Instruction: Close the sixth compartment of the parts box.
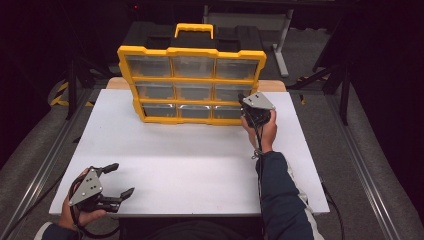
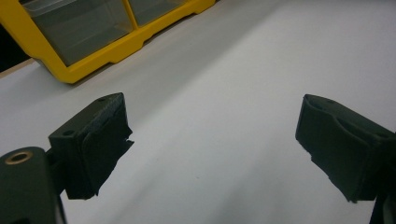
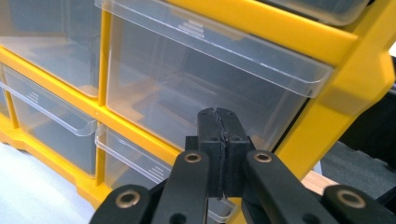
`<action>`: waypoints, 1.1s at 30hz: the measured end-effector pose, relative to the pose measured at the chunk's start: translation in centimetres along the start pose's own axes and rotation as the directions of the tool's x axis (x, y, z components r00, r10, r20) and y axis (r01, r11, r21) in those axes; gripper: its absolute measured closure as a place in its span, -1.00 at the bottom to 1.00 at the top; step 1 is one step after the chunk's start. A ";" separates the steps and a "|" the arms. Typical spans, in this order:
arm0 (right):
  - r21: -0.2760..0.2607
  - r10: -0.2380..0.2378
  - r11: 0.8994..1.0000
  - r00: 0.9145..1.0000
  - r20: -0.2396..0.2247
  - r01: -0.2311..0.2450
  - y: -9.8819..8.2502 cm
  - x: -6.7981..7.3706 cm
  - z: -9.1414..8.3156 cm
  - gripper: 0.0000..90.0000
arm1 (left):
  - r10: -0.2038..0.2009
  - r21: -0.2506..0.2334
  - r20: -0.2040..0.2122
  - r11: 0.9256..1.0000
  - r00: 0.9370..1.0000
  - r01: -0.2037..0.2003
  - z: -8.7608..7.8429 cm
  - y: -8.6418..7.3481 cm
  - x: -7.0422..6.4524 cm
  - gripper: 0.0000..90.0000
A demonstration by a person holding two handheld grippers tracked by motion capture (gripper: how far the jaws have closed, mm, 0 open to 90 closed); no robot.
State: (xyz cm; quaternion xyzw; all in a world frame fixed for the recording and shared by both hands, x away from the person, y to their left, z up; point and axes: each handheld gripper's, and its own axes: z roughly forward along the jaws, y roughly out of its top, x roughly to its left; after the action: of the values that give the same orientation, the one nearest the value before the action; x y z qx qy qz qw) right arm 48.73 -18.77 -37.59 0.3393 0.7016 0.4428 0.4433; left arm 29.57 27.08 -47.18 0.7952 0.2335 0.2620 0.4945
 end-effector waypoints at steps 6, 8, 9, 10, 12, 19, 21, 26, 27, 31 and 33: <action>-0.012 0.000 1.000 1.000 -0.004 0.000 0.1 0.0 -0.3 0.97 | 0.000 0.000 -0.001 1.000 1.000 0.000 0.0 0.0 0.0 -0.76; -0.023 0.005 1.000 1.000 -0.014 -0.005 0.1 0.0 -0.5 0.96 | -0.001 0.001 0.000 1.000 1.000 0.001 0.0 0.0 0.0 -0.76; -0.026 0.005 1.000 1.000 -0.013 -0.005 0.1 0.0 -0.6 0.96 | 0.000 0.001 0.000 1.000 1.000 0.000 0.0 0.0 0.0 -0.76; -0.029 0.002 1.000 1.000 -0.017 -0.002 0.1 0.1 -0.7 0.95 | 0.002 0.002 0.000 1.000 1.000 -0.002 0.0 0.0 0.0 -0.76; -0.033 0.003 0.999 1.000 -0.019 -0.004 0.1 0.1 -0.8 0.93 | 0.003 0.003 0.000 1.000 1.000 -0.003 0.0 0.0 0.0 -0.77; -0.045 0.002 0.999 1.000 -0.025 -0.003 0.1 0.2 -1.3 0.89 | 0.003 0.003 -0.002 1.000 1.000 -0.003 0.0 0.0 0.0 -0.77; -0.048 -0.001 0.999 1.000 -0.028 0.000 0.1 0.3 -1.4 0.86 | 0.005 0.004 -0.002 1.000 1.000 -0.005 0.0 0.0 0.0 -0.77; -0.044 0.000 0.999 0.999 -0.045 -0.002 0.0 0.5 -1.6 0.85 | 0.005 -0.001 -0.001 1.000 1.000 -0.005 -0.1 0.0 0.0 -0.76; -0.044 0.006 0.999 0.998 -0.055 -0.008 0.0 0.5 -1.6 0.85 | 0.008 0.000 -0.002 1.000 1.000 -0.008 -0.1 0.0 0.0 -0.77; -0.052 0.011 0.999 0.998 -0.064 -0.014 0.1 0.7 -1.8 0.83 | 0.012 0.000 -0.004 1.000 1.000 -0.012 -0.2 0.0 0.0 -0.77; -0.054 0.011 0.998 0.998 -0.063 -0.014 0.1 0.7 -1.8 0.83 | 0.009 -0.003 -0.005 1.000 1.000 -0.009 -0.2 0.0 0.0 -0.77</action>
State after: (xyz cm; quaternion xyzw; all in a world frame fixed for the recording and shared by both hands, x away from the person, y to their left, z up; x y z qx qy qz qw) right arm 46.79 -18.70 -37.38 0.3174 0.7008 0.4748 0.4274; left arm 29.47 27.25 -47.07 0.7948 0.2305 0.2665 0.4940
